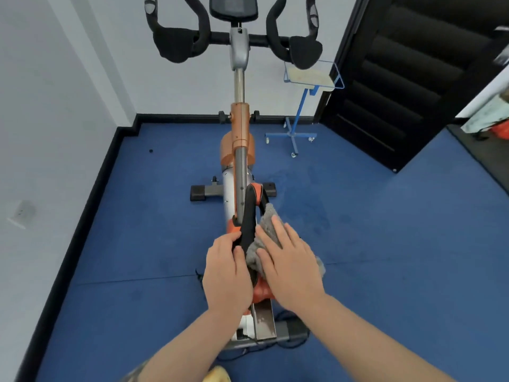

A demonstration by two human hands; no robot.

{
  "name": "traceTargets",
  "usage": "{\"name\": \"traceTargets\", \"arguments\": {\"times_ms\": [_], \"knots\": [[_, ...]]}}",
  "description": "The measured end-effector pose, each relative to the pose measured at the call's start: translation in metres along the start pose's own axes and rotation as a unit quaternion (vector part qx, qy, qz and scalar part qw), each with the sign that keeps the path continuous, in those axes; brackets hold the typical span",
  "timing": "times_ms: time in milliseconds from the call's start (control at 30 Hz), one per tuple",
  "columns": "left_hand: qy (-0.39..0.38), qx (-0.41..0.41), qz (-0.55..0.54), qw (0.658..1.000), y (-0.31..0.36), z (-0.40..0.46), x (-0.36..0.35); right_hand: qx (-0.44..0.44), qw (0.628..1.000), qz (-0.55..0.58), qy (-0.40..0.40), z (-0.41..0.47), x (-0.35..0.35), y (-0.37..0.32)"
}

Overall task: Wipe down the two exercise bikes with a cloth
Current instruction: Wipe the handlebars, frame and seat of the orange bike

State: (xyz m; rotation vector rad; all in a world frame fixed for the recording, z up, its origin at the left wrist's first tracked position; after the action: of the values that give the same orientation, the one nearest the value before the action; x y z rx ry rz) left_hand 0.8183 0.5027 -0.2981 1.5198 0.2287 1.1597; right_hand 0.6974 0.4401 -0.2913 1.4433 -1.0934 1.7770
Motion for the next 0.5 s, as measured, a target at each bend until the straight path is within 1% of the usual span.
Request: {"name": "traceTargets", "arguments": {"times_ms": [33, 133, 167, 233, 267, 300, 333, 367, 400, 433, 500], "knots": [[-0.005, -0.001, 0.002, 1.0, 0.0, 0.001, -0.001, -0.022, 1.0, -0.002, -0.003, 0.006, -0.002, 0.002], [-0.039, 0.006, 0.008, 0.999, -0.001, 0.005, -0.005, -0.07, 0.996, -0.023, 0.052, -0.015, 0.001, -0.007], [-0.057, 0.01, 0.008, 0.998, -0.002, 0.007, -0.007, -0.081, 0.995, 0.0, 0.051, -0.03, 0.002, -0.011], [-0.082, 0.015, 0.011, 0.996, -0.003, 0.014, -0.011, -0.051, 0.998, 0.028, 0.033, -0.05, -0.003, -0.012], [-0.085, 0.009, 0.011, 0.996, -0.001, 0.016, -0.011, -0.038, 0.997, 0.051, 0.051, -0.048, -0.003, -0.002], [-0.08, -0.001, 0.01, 0.997, 0.001, 0.017, -0.011, -0.079, 0.989, 0.118, 0.049, -0.038, -0.004, 0.016], [-0.072, -0.015, 0.007, 0.997, 0.003, 0.017, -0.01, -0.158, 0.964, 0.204, 0.067, -0.026, -0.002, 0.037], [-0.065, -0.034, 0.004, 0.997, 0.006, 0.016, -0.009, -0.243, 0.918, 0.301, 0.09, -0.022, -0.004, 0.055], [-0.063, -0.063, 0.003, 0.996, 0.01, 0.015, -0.009, -0.306, 0.87, 0.363, 0.131, -0.027, -0.007, 0.064], [-0.065, -0.098, 0.003, 0.993, 0.014, 0.013, -0.008, -0.327, 0.846, 0.378, 0.188, -0.037, -0.005, 0.058], [-0.072, -0.159, 0.012, 0.985, 0.021, 0.013, -0.01, -0.335, 0.815, 0.371, 0.292, -0.064, -0.004, 0.028]]}}
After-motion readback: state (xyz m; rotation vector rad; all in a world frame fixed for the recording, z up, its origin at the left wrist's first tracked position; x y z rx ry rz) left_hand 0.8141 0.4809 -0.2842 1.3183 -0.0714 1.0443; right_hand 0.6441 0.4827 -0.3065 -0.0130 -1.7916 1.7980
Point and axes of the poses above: each hand's wrist, its own z-axis towards the middle knuckle, its own x-axis out of the back of the hand, y = z × x, the point moved 9 cm from there along z, towards the middle knuckle, and after that the axes turned 12 degrees about y, right-handed, at the moved point
